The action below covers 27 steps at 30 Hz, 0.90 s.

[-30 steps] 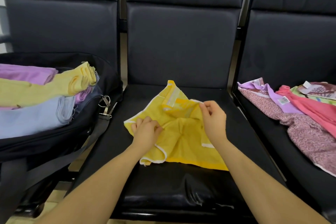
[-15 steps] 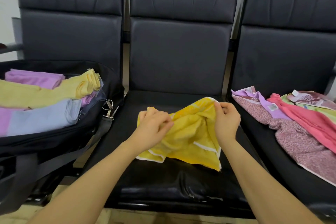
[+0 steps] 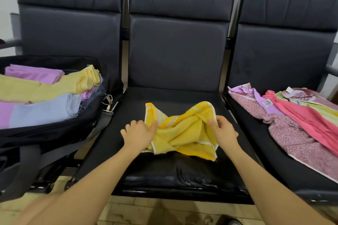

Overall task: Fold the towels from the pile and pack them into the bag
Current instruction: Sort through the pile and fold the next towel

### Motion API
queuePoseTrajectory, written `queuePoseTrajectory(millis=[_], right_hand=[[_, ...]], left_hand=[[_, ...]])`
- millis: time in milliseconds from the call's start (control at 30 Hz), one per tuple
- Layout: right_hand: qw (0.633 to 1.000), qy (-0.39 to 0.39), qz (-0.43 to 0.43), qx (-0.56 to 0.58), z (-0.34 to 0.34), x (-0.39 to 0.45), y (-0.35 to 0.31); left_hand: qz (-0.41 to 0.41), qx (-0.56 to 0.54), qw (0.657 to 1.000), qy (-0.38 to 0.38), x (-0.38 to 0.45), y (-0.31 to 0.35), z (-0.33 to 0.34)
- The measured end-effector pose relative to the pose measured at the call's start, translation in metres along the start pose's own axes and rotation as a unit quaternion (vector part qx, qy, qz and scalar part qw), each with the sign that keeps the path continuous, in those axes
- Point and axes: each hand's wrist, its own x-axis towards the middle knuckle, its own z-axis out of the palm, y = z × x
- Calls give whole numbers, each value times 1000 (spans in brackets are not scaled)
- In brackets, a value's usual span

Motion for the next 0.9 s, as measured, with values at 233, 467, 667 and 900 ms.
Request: queuePoseTrajectory(millis=[233,467,667,900], right_hand=[[999,32,-13,-42,-8,-21,6],[985,114,-87,95,-15,-25,-19],[980,71,-185,-28,-11,-36,-32],[938,-168,-267,-142,1,-35,-55]], left_hand=[[95,-83,991,-38,-19,8,1],[189,-131,969,-90,-24,-2,2],[231,-150,959,71,-31,13,-15],[330,-161,909,198,-36,23,-49]])
